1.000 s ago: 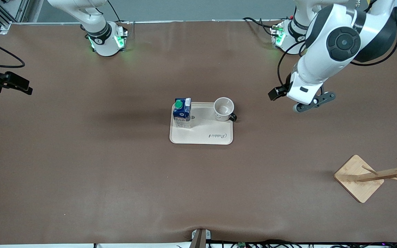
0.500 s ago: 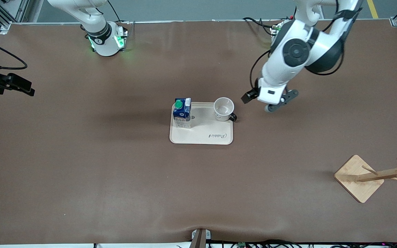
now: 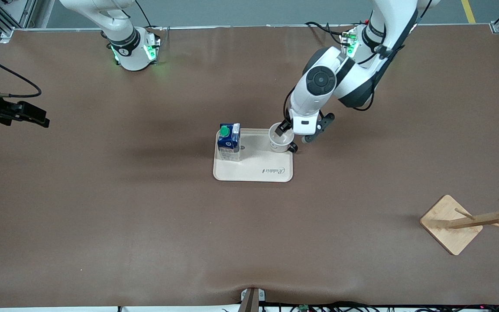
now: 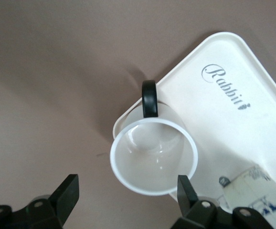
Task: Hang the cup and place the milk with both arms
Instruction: 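Lower the left gripper onto the white mug rim and close it, then lift the mug with the left gripper while the right gripper grasps the carton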
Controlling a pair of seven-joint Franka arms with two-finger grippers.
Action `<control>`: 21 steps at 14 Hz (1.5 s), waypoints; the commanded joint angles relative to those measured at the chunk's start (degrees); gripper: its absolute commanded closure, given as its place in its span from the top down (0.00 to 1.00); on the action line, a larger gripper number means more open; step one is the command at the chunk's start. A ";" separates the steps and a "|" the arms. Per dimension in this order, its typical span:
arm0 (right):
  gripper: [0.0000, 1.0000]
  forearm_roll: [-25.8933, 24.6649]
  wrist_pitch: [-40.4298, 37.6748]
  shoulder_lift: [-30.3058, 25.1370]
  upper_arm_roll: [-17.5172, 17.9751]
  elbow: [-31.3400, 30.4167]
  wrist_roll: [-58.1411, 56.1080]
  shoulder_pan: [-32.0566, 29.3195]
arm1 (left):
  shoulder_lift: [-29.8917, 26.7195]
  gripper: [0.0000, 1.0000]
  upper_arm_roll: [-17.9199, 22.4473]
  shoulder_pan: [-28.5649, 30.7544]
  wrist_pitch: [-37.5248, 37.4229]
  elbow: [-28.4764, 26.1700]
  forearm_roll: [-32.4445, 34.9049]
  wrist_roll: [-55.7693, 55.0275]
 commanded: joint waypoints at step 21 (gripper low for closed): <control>1.00 4.65 -1.75 9.00 0.48 -1.36 -1.44 -0.95 | 9.52 0.00 0.10 -1.54 5.20 2.35 9.04 -13.09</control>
